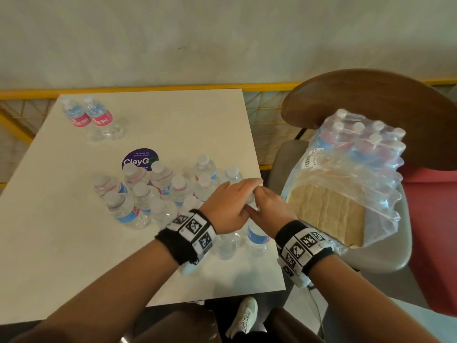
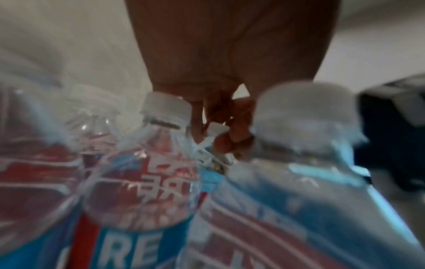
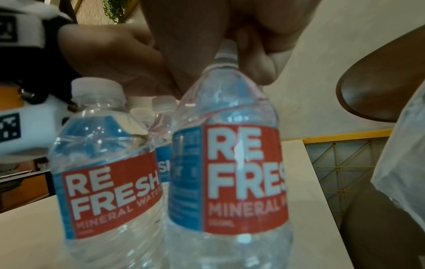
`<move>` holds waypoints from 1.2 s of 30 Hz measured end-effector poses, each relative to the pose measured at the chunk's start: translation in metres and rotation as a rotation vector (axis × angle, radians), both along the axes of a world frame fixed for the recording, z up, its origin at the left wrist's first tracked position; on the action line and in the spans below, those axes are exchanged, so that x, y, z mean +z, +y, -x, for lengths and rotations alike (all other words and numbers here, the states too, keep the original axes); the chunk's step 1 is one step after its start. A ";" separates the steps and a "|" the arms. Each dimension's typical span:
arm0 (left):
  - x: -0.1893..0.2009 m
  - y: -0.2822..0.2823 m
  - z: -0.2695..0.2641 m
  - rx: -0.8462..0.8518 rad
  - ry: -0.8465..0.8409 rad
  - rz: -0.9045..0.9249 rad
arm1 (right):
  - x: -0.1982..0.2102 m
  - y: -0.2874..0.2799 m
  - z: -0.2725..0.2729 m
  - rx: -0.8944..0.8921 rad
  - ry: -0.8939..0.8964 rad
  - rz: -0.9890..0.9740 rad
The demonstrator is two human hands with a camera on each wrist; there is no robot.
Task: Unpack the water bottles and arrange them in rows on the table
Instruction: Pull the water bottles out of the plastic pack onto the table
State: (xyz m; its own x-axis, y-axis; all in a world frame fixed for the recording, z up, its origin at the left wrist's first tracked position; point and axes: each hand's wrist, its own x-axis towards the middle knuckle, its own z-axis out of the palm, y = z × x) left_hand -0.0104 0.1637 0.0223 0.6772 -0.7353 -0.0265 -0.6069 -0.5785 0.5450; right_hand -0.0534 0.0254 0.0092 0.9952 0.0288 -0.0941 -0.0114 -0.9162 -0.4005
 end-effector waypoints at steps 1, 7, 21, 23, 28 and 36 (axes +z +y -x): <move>0.002 -0.002 -0.005 -0.017 0.031 -0.034 | -0.001 -0.001 0.000 -0.020 0.001 -0.008; 0.005 -0.001 -0.030 -0.118 -0.096 -0.232 | -0.008 -0.004 0.009 -0.030 -0.158 -0.129; 0.012 -0.007 -0.025 -0.039 -0.080 -0.206 | -0.007 -0.004 0.034 -0.124 0.085 -0.261; 0.011 0.002 -0.023 -0.029 -0.055 -0.193 | -0.010 -0.002 0.039 -0.140 0.079 -0.299; 0.008 0.032 0.006 -0.081 -0.161 -0.023 | -0.018 -0.008 0.049 -0.178 0.086 -0.388; -0.022 0.058 0.045 -0.178 -0.337 -0.120 | -0.022 -0.015 0.059 -0.229 0.180 -0.399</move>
